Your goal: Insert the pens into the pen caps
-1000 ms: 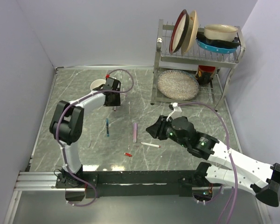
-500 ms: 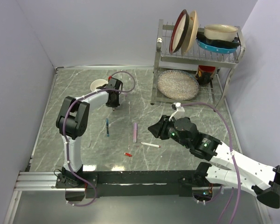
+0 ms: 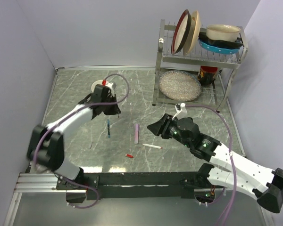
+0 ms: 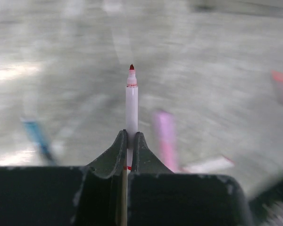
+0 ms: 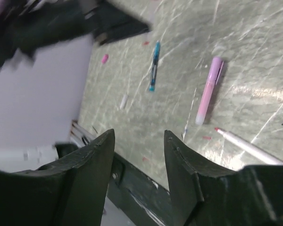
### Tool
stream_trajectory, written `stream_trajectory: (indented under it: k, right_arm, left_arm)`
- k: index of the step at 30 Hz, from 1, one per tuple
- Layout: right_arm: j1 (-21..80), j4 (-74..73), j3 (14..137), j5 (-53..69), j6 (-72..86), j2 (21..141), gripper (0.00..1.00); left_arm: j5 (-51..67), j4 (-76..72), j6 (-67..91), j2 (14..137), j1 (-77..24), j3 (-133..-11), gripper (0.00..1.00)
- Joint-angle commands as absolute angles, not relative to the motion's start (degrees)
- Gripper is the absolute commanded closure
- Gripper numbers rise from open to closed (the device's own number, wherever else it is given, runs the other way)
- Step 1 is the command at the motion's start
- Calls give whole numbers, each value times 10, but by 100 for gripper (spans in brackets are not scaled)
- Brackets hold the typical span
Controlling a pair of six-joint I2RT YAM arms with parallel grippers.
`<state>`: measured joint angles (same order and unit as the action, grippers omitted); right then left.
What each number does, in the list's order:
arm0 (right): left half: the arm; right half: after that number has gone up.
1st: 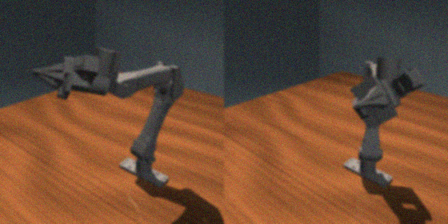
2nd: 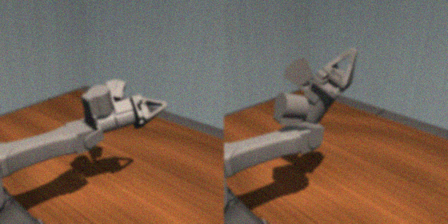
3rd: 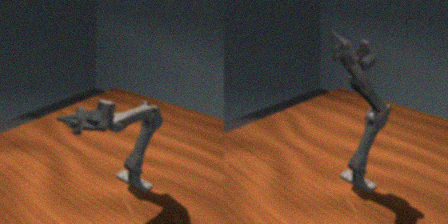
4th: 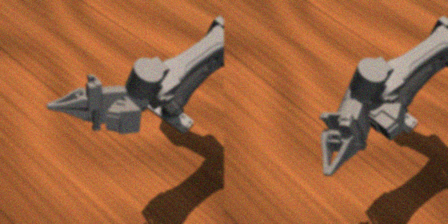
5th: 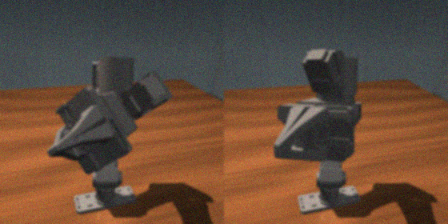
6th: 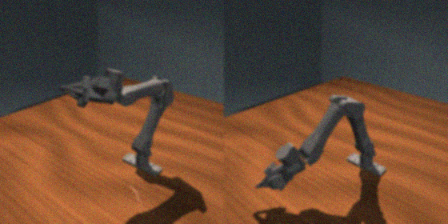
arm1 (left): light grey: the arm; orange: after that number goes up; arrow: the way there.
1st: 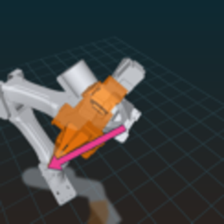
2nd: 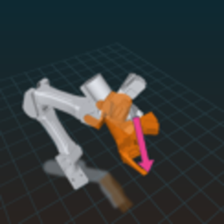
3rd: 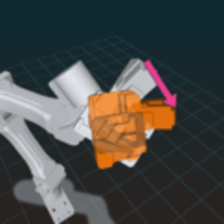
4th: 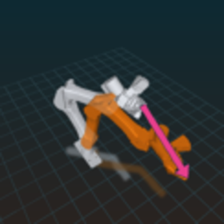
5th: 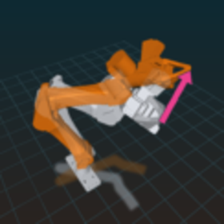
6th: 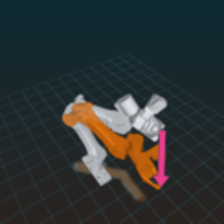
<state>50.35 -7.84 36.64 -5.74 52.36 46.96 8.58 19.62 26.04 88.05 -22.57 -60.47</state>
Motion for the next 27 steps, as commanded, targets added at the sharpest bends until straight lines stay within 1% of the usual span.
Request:
stream_trajectory:
  k: [1,2,7,12,17,20,24,26,27]
  right_arm:
    - [444,-1,372,9,572,517,44]
    - [439,30,376,20,570,525,44]
    - [437,79,422,73,541,586,42]
    - [437,98,446,98,548,636,42]
    - [449,112,453,98,561,656,44]
    - [455,106,463,91,557,664,46]
    - [457,110,467,84,555,666,51]
    - [457,105,468,79,555,666,52]
    - [457,105,469,77,555,668,57]
  left_arm:
    - [310,66,306,765,-229,-517,99]
    - [328,41,315,751,-231,-492,99]
    - [378,7,347,680,-269,-441,99]
    - [393,-17,371,628,-294,-427,99]
    - [406,-22,381,605,-296,-428,99]
    - [415,-31,385,601,-300,-429,99]
    - [425,-37,384,605,-308,-427,99]
    - [432,-44,387,605,-311,-425,99]
    - [436,-46,387,605,-314,-425,99]
